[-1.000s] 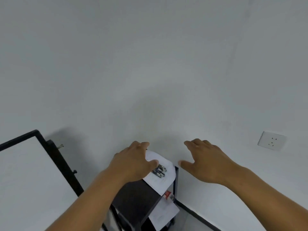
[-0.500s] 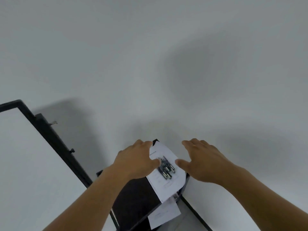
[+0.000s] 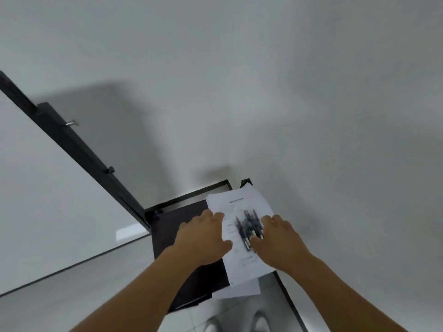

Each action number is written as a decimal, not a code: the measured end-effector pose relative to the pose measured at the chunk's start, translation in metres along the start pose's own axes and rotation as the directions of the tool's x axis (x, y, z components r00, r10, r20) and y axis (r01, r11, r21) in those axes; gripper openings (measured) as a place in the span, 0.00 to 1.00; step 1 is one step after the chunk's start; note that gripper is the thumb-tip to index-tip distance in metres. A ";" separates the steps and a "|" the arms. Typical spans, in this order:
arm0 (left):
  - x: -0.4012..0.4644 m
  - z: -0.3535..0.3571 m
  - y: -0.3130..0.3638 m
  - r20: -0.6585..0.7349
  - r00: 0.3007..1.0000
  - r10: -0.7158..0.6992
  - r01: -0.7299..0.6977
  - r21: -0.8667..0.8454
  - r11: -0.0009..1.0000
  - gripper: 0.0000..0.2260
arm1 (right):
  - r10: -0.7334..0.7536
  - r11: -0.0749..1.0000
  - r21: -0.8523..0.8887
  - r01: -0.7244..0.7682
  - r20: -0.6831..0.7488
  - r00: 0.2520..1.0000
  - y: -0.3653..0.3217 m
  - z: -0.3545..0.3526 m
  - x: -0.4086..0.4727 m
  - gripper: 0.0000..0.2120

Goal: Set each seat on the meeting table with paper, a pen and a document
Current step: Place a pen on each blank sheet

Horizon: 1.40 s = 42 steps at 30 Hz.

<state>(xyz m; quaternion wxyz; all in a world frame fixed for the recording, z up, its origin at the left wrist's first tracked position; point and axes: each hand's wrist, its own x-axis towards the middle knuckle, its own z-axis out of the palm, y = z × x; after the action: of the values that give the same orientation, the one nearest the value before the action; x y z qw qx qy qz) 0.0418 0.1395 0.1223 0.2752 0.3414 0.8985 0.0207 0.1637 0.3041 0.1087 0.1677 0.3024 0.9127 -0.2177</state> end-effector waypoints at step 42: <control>0.102 0.149 -0.009 0.014 0.986 -0.166 0.165 0.050 0.985 0.43 | 0.070 0.997 -0.015 -0.072 -0.116 0.991 0.035 0.117 0.141 0.33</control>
<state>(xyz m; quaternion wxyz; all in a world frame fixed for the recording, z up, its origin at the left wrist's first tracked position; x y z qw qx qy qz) 0.0490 0.1741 -0.0550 0.2755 0.2723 0.9215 -0.0274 0.0988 0.3380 -0.0628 0.1251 0.3450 0.9117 -0.1849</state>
